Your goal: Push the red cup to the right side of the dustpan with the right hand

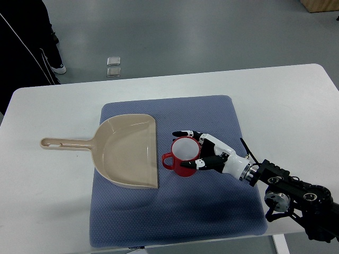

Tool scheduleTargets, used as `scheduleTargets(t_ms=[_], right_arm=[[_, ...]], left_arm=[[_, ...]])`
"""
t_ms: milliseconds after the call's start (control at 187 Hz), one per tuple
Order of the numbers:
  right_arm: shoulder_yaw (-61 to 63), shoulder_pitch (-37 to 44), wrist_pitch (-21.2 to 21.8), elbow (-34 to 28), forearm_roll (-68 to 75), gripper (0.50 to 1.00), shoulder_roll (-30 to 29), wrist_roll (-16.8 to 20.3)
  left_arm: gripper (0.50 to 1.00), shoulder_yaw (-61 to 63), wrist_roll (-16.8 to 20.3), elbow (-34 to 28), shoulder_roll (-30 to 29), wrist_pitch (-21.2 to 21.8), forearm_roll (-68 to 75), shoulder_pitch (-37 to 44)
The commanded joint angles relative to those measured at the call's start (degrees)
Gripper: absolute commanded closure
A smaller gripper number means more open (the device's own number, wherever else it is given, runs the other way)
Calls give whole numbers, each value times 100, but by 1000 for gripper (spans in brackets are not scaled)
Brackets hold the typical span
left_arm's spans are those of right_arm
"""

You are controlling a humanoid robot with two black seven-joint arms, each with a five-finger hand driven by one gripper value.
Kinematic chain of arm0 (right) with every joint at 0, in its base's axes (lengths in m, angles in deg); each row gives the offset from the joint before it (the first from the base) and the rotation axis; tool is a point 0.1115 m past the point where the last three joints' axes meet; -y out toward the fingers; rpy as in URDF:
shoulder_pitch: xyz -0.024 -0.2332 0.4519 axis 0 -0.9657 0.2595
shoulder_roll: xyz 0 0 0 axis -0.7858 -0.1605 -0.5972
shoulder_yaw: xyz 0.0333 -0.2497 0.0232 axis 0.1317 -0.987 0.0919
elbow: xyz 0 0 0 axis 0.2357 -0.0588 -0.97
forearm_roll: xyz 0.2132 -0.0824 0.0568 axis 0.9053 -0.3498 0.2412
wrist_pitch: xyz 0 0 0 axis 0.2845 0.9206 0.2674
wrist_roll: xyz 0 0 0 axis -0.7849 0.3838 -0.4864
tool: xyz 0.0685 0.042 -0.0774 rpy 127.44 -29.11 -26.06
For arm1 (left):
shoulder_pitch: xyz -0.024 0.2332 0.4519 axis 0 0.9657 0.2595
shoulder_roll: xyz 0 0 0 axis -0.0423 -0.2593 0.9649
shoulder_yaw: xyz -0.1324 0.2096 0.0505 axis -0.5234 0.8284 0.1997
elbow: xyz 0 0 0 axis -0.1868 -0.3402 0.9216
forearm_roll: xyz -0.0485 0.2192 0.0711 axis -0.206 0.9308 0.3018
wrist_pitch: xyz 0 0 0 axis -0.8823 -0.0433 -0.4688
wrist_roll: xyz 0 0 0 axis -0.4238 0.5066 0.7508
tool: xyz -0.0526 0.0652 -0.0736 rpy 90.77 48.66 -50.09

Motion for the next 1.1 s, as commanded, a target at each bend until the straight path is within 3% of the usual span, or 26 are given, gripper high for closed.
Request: scheduleTargets(t_ms=[0,643,851,1092], right_arm=[[-59,9,-106,-99,0,566,-7,0],[-296,61,-308,-240,0,566,-86,0],[-279,70,-142,-626,53,566,98,0],[-208,132,43,-644,105,566,450,0]], left_arm=[[500,0,0,5,0,0,0,0],[500,0,0,-3,0,0,0,0],[500,0,0,-3,0,0,0,0],[500,0,0,5,0,0,0,0]])
